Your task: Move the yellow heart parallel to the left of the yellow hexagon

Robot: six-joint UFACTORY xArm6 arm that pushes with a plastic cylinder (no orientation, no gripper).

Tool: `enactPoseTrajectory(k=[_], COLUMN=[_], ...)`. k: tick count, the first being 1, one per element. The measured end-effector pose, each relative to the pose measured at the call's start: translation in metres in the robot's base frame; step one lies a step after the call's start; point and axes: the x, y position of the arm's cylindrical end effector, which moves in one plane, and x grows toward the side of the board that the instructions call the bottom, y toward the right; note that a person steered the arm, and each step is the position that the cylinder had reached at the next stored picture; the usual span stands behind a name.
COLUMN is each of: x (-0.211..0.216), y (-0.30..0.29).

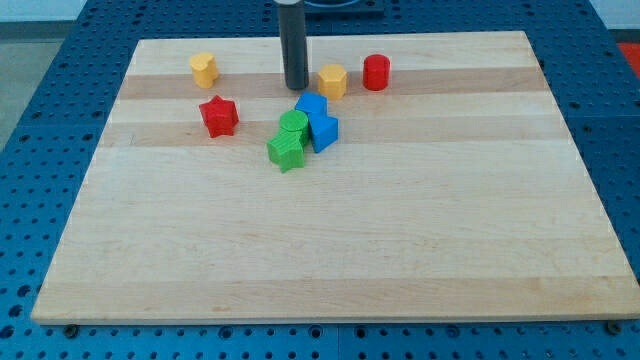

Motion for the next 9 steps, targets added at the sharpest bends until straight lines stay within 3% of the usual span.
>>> enactPoseTrajectory(k=[2,4,5,6,7,9], x=[0.015,0.004,0.013,-0.027,-0.101,-0.098], y=[0.052,0.037,-0.038,-0.048,-0.052,-0.211])
